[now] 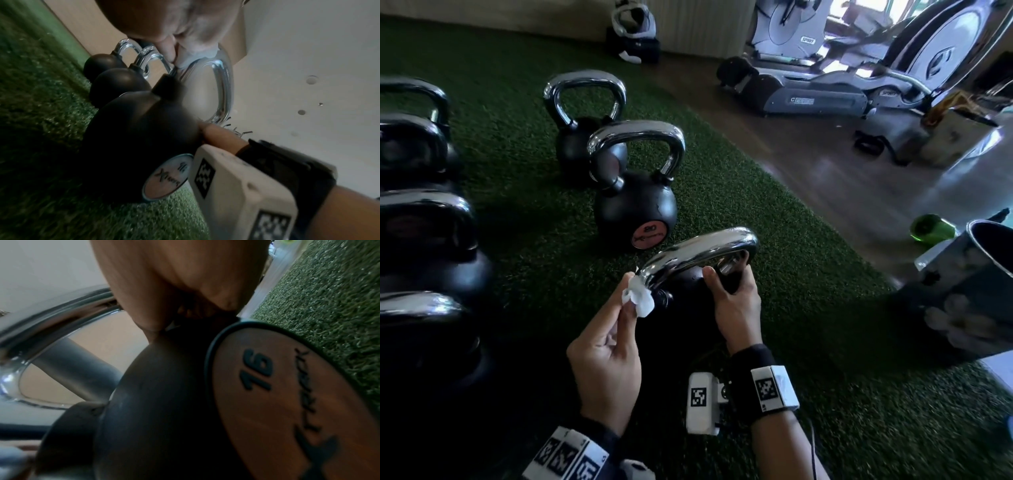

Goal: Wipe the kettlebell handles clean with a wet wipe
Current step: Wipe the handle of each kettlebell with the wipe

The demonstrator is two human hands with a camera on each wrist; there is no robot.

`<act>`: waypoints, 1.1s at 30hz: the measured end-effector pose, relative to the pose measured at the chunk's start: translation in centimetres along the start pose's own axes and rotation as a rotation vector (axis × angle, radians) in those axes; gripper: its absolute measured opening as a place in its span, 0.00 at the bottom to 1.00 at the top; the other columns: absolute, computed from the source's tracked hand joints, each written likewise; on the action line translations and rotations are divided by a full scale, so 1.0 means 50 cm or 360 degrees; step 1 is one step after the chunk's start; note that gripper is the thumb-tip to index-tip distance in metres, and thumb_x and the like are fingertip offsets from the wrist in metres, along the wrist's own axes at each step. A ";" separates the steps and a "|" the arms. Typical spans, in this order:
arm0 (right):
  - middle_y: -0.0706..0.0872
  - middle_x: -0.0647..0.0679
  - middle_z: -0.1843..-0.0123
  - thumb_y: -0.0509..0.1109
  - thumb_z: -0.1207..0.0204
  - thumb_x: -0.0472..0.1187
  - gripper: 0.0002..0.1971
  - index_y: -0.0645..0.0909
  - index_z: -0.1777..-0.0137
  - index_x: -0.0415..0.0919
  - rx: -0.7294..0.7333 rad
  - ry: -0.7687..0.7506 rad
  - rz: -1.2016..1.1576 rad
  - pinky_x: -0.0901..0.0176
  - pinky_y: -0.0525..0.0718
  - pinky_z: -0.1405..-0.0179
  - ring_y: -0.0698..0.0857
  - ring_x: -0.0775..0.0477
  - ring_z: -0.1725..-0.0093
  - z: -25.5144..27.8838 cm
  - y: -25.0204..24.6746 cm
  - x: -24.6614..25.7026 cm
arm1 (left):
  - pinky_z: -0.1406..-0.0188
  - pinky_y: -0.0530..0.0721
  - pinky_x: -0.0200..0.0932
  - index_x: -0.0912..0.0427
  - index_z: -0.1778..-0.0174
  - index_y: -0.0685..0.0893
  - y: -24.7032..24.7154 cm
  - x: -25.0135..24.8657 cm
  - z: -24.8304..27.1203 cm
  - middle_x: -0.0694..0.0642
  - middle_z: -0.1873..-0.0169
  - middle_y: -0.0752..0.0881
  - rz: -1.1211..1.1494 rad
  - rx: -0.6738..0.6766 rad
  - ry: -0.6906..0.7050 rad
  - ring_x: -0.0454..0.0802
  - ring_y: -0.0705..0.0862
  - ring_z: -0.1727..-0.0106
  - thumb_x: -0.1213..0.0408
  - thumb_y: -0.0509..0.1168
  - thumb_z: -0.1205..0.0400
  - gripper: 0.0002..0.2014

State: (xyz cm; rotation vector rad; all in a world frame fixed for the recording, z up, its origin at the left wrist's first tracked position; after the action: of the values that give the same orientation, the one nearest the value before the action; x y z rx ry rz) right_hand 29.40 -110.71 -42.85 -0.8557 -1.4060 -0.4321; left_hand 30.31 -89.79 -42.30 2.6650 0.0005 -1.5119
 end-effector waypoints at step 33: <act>0.80 0.52 0.22 0.73 0.23 0.58 0.29 0.79 0.22 0.51 0.0018 -0.0101 0.0223 0.54 0.72 0.19 0.76 0.54 0.21 0.109 0.001 0.026 | 0.34 0.79 0.39 0.66 0.35 0.89 0.175 0.040 -0.210 0.54 0.38 0.91 -0.0415 0.1249 -0.0351 0.46 0.85 0.36 0.69 0.69 0.13 0.12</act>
State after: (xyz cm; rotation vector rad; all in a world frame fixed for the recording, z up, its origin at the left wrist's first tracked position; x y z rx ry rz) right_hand 25.97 -106.39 -41.92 -0.9591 -1.3953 -0.2922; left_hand 40.68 -97.88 -38.04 3.1221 -0.3387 -2.2670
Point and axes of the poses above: each hand's wrist, its own z-axis away from the middle knuckle, its own y-axis out of the palm, x = y × z, the point moved 3 cm from there along -z, towards the middle knuckle
